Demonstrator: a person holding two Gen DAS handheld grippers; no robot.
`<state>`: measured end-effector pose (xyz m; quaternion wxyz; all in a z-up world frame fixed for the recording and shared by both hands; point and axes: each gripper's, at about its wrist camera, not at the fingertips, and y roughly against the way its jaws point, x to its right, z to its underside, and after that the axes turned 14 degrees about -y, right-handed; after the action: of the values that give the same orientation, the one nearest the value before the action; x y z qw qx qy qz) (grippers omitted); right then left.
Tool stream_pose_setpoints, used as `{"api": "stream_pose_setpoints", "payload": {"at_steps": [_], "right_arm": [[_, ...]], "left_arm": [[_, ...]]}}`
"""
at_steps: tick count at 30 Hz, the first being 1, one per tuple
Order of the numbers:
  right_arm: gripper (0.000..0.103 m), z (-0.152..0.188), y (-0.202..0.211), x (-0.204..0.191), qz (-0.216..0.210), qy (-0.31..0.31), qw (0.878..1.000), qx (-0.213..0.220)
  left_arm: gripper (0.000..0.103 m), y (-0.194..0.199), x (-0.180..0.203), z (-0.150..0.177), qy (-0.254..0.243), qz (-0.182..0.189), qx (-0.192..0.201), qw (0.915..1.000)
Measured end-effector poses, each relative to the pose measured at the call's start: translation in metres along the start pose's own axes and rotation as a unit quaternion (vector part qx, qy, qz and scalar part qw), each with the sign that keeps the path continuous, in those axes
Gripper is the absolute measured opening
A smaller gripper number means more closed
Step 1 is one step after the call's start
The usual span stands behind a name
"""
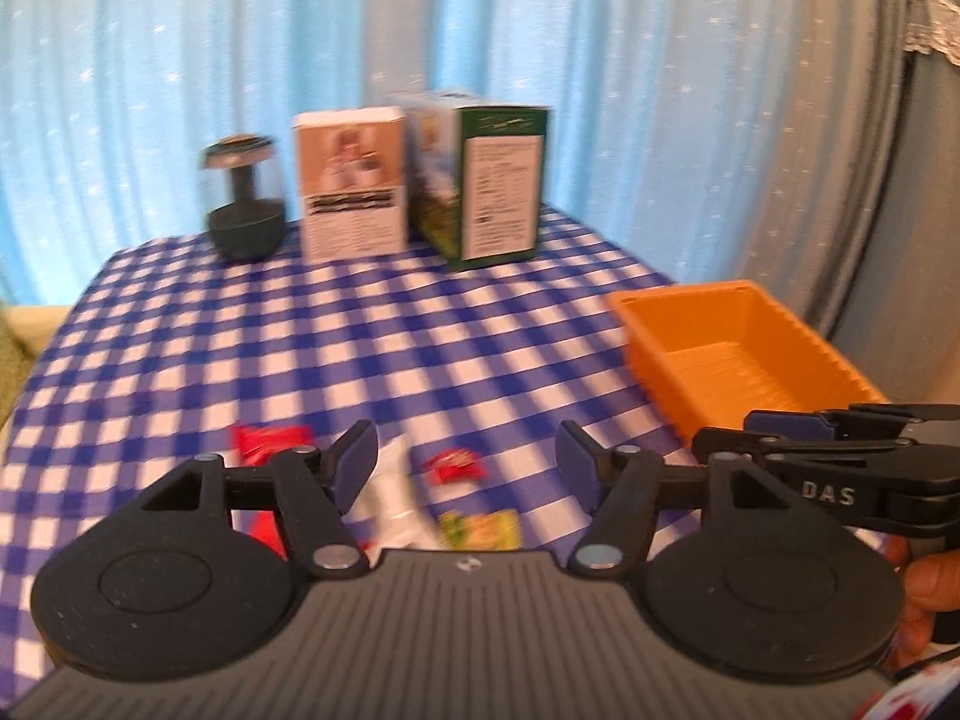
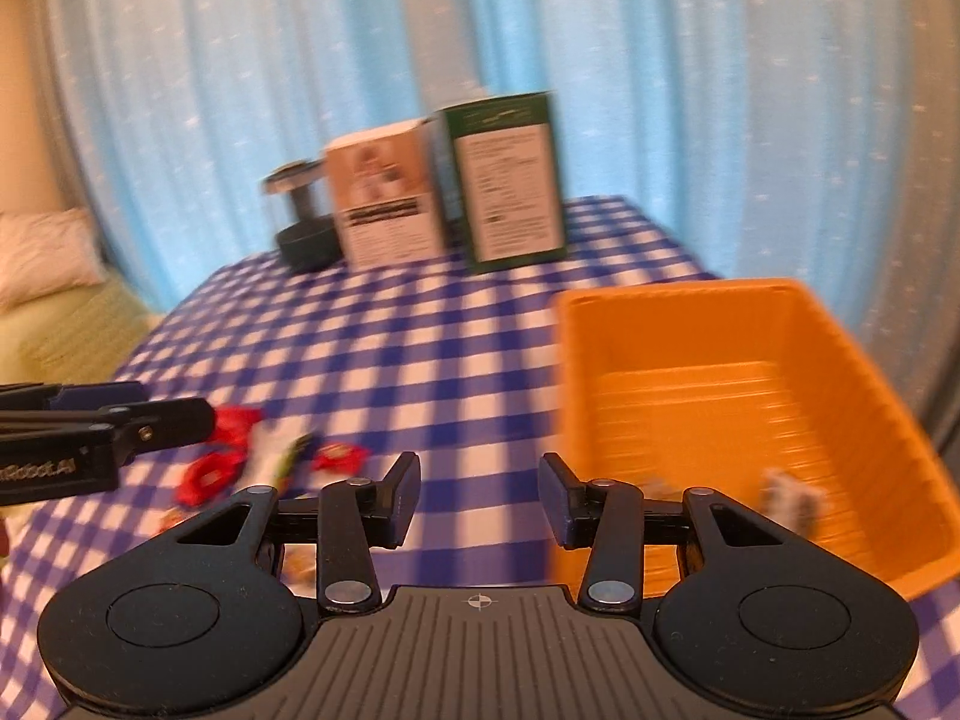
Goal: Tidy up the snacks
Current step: 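Move both tools from the tray back toward the remaining snacks, then grasp the clear packet of brown candy with the right tool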
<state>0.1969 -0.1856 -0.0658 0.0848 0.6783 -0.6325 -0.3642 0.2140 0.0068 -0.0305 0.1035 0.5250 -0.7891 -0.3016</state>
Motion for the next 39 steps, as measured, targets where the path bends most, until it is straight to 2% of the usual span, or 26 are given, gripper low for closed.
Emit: {"api": "stream_pose_setpoints", "payload": {"at_steps": [9, 14, 17, 24, 33, 34, 36, 37, 39], "right_arm": [[0.047, 0.024, -0.027, -0.041, -0.053, 0.06, 0.996, -0.047], [0.047, 0.036, -0.048, -0.057, -0.086, 0.129, 0.985, -0.079], [0.047, 0.044, -0.062, -0.062, -0.087, 0.168, 0.977, -0.094], [0.047, 0.059, -0.091, -0.065, -0.085, 0.213, 0.964, -0.137], [0.046, 0.064, -0.109, -0.064, -0.089, 0.22, 0.958, -0.159], [0.045, 0.064, -0.11, -0.065, -0.089, 0.221, 0.958, -0.159], [0.034, 0.063, -0.111, -0.067, -0.09, 0.223, 0.958, -0.157], [0.022, 0.062, -0.111, -0.068, -0.088, 0.222, 0.958, -0.158], [0.022, 0.061, -0.111, -0.069, -0.083, 0.215, 0.959, -0.163]], "left_arm": [[0.063, 0.006, -0.047, 0.05, 0.023, -0.038, -0.043, 0.9981], [0.066, 0.004, -0.058, 0.075, 0.013, -0.038, -0.071, 0.9967], [0.066, -0.003, -0.061, 0.088, 0.006, -0.035, -0.091, 0.9952], [0.066, -0.023, -0.062, 0.088, 0.001, -0.026, -0.108, 0.9938], [0.066, -0.03, -0.061, 0.086, 0.004, -0.019, -0.116, 0.993], [0.066, -0.031, -0.061, 0.087, 0.004, -0.019, -0.117, 0.993], [0.066, -0.031, -0.063, 0.088, 0.009, -0.017, -0.118, 0.9928], [0.066, -0.031, -0.064, 0.089, 0.011, -0.016, -0.119, 0.9927], [0.066, -0.032, -0.065, 0.089, 0.013, -0.018, -0.12, 0.9926]]}}
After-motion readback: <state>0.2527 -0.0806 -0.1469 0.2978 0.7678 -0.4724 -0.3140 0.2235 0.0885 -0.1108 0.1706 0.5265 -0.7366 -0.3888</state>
